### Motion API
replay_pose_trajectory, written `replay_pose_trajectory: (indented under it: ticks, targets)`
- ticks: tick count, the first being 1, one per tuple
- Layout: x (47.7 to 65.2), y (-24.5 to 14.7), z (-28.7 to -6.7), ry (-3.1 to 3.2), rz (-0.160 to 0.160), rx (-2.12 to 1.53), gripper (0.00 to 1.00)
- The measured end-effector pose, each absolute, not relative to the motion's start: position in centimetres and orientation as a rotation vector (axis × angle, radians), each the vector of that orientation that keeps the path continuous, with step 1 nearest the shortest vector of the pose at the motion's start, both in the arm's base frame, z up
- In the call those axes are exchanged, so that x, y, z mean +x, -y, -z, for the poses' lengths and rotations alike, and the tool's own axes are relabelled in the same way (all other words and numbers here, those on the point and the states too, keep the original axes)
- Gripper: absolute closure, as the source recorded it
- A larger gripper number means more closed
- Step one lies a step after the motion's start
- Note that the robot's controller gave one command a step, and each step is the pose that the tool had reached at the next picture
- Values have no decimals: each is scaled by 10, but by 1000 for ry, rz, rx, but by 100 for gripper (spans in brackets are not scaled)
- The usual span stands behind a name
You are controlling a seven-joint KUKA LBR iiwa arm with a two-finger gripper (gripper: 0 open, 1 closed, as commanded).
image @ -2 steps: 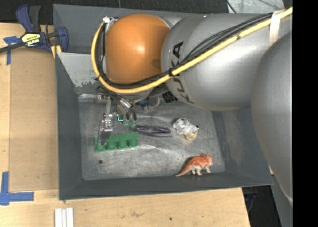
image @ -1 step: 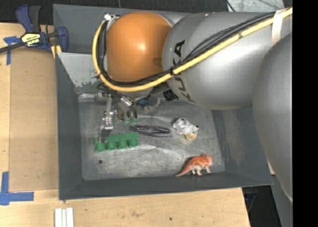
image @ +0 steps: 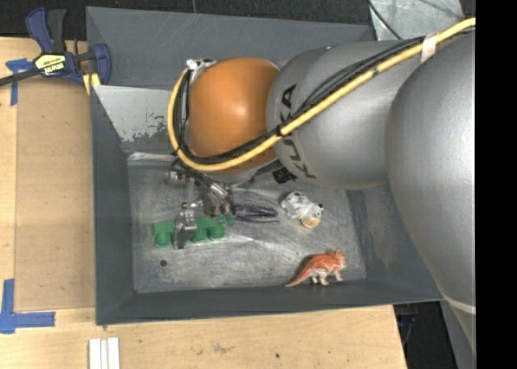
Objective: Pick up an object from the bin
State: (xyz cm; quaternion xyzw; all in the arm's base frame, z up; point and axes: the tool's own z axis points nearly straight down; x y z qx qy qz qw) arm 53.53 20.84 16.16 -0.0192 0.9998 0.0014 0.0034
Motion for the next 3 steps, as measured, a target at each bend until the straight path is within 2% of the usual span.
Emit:
replay_pose_trajectory:
  ticks: [1,2,3]
  targets:
    - [524,-166,-153,-3121,1,-382,0]
    - [524,-155,-158,-3129,1,-268,0]
    - [540,-175,-102,-3096,-1,-488,0]
